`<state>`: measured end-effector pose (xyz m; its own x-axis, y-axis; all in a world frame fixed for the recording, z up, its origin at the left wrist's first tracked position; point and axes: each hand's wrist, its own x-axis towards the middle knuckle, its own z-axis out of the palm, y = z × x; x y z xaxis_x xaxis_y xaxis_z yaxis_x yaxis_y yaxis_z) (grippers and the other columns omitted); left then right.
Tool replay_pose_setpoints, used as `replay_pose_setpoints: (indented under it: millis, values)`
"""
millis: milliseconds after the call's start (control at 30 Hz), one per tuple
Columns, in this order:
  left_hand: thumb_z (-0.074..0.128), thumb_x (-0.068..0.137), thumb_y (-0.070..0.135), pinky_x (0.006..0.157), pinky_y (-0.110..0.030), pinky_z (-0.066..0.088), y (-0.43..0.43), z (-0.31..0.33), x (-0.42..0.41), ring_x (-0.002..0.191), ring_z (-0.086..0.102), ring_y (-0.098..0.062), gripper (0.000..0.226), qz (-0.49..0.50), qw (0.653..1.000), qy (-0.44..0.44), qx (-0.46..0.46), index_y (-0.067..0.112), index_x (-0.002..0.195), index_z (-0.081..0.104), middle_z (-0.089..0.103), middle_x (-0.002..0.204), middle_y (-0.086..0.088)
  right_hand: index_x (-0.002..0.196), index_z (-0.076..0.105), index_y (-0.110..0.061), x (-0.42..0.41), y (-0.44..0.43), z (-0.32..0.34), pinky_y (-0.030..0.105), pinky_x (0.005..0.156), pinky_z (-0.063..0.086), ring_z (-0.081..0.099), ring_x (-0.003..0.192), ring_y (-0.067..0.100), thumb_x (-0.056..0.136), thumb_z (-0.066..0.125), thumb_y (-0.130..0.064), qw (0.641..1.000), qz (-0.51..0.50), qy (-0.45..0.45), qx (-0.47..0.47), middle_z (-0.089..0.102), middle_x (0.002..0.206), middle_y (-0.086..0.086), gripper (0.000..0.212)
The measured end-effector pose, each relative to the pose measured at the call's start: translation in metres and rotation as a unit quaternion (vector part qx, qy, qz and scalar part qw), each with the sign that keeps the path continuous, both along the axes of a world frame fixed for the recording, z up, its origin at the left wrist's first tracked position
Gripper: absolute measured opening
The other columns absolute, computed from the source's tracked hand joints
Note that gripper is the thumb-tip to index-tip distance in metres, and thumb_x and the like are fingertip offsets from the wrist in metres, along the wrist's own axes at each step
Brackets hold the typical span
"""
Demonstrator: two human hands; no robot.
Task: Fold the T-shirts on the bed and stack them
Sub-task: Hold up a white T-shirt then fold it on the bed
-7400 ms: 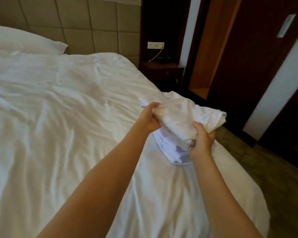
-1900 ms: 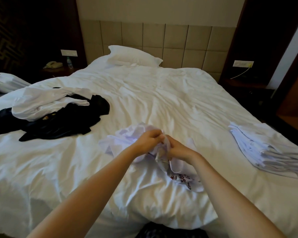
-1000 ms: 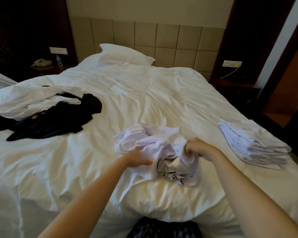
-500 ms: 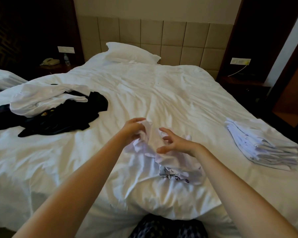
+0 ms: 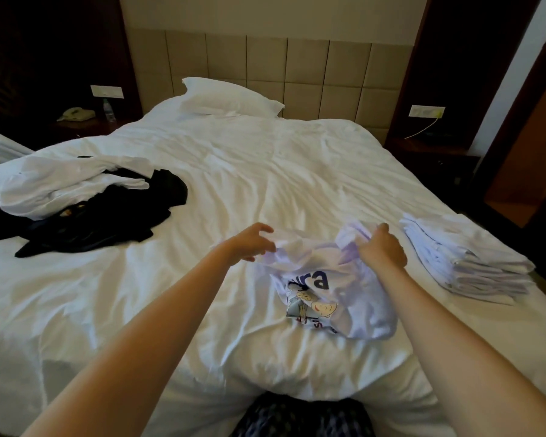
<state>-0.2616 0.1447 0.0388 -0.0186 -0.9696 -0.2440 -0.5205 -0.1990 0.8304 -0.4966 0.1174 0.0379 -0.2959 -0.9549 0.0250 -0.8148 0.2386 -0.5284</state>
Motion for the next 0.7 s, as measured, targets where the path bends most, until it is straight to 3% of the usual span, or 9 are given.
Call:
replay_pose_setpoints:
  millis: [67,133,233,333,467,567,633,700]
  values:
    - [0.056,0.088,0.004,0.070,-0.025,0.041,-0.001,-0.015,-0.003,0.087,0.051,-0.017,0.055,-0.022,0.998,-0.054,0.013,0.013,0.138,0.036,0.050,0.127,-0.011,0.142,0.023,-0.009,-0.006,0.003,-0.008,0.043,0.097,0.038,0.041,0.124,0.037,0.091,0.059,-0.025,0.995,0.002,0.103,0.014,0.038,0.139,0.020,0.065]
    - [0.059,0.086,0.003,0.079,-0.027,0.044,-0.004,-0.026,-0.007,0.103,0.053,-0.023,0.060,-0.048,0.989,-0.138,0.006,0.009,0.140,0.034,0.044,0.133,-0.013,0.146,0.017,-0.016,-0.004,0.004,-0.014,0.046,0.104,0.032,0.034,0.129,0.035,0.088,0.062,-0.026,0.979,0.049,0.196,0.018,0.030,0.142,0.018,0.074]
    - [0.060,0.085,0.006,0.099,-0.039,0.039,-0.008,-0.041,-0.014,0.125,0.042,-0.034,0.066,-0.064,0.955,-0.290,-0.026,0.013,0.142,0.029,0.036,0.140,-0.015,0.143,0.029,-0.026,0.009,0.002,-0.021,0.048,0.107,0.023,0.029,0.135,0.029,0.084,0.064,-0.030,0.948,0.237,0.210,0.027,0.030,0.144,0.008,0.069]
    - [0.052,0.089,0.006,0.099,-0.045,0.036,-0.011,-0.049,-0.013,0.125,0.039,-0.037,0.064,-0.033,0.928,-0.368,-0.054,0.013,0.145,0.022,0.035,0.140,-0.015,0.143,0.030,-0.026,0.031,0.002,-0.028,0.047,0.108,0.019,0.030,0.136,0.021,0.086,0.056,-0.014,0.910,0.351,0.216,0.047,0.033,0.146,0.001,0.064]
    - [0.042,0.092,0.003,0.097,-0.044,0.036,-0.015,-0.057,0.003,0.125,0.041,-0.036,0.060,-0.003,0.919,-0.391,-0.043,0.009,0.146,0.016,0.037,0.138,-0.014,0.141,0.029,-0.017,0.040,-0.003,-0.038,0.041,0.097,0.033,0.047,0.120,0.029,0.090,0.055,-0.019,0.913,0.322,0.234,0.092,0.048,0.132,0.011,0.057]
    - [0.038,0.093,0.005,0.096,-0.042,0.038,-0.021,-0.064,0.018,0.122,0.044,-0.035,0.051,0.012,0.925,-0.379,-0.022,0.007,0.142,0.021,0.040,0.136,-0.013,0.125,0.048,-0.013,0.036,-0.005,-0.033,0.030,0.080,0.039,0.056,0.109,0.027,0.088,0.059,-0.031,0.920,0.280,0.248,0.116,0.057,0.121,0.009,0.043]
    - [0.040,0.094,0.009,0.095,-0.042,0.041,-0.027,-0.067,0.023,0.121,0.045,-0.034,0.048,0.021,0.927,-0.374,-0.030,0.007,0.139,0.026,0.041,0.137,-0.011,0.115,0.056,-0.011,0.033,-0.007,-0.020,0.029,0.078,0.040,0.059,0.106,0.026,0.089,0.056,-0.018,0.932,0.232,0.269,0.079,0.061,0.116,0.008,0.027]
    - [0.041,0.094,0.013,0.098,-0.042,0.039,-0.034,-0.065,0.022,0.126,0.042,-0.032,0.050,0.029,0.924,-0.379,-0.037,0.009,0.141,0.025,0.037,0.142,-0.009,0.111,0.057,-0.010,0.026,-0.010,-0.006,0.029,0.079,0.039,0.059,0.106,0.027,0.088,0.051,-0.003,0.939,0.184,0.290,0.017,0.062,0.114,0.008,0.025]
